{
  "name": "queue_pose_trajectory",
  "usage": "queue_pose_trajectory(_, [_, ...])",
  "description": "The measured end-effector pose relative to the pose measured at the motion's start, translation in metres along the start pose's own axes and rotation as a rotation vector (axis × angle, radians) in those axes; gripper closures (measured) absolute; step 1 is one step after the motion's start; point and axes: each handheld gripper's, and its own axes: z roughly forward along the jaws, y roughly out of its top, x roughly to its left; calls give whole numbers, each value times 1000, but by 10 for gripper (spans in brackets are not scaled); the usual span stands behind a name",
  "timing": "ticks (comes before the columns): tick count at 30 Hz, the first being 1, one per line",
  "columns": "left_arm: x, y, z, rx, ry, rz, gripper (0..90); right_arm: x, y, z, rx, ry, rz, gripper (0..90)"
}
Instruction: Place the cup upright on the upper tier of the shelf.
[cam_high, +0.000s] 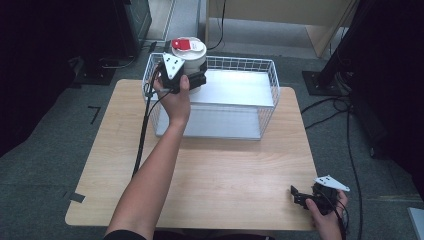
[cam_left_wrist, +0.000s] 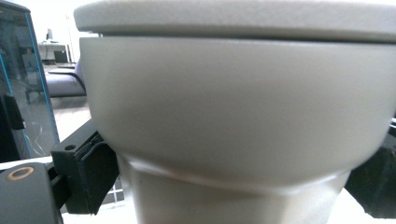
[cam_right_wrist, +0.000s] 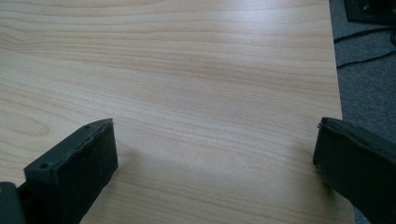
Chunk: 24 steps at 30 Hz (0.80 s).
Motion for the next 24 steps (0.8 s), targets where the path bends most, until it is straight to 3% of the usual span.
queue_pose_trajectory(4, [-1,-2,-1,-2,9,-2,68,0,0,0,0,1,3,0])
queue_pose_trajectory(7, [0,-4,-3,2,-12,-7,0,0,0,0,0,0,-1,0])
queue_pose_trajectory(10, [-1,-4,-4,4,15,-1,0,0,0,0,1,0,3,0])
queue_pose_trajectory(17, [-1,-3,-10,0,-4,-1,0,0,0,0,0,1,0,0])
queue_pose_trajectory(24, [2,-8,-17,13,18,-8,0,0,0,0,1,0,-1,0])
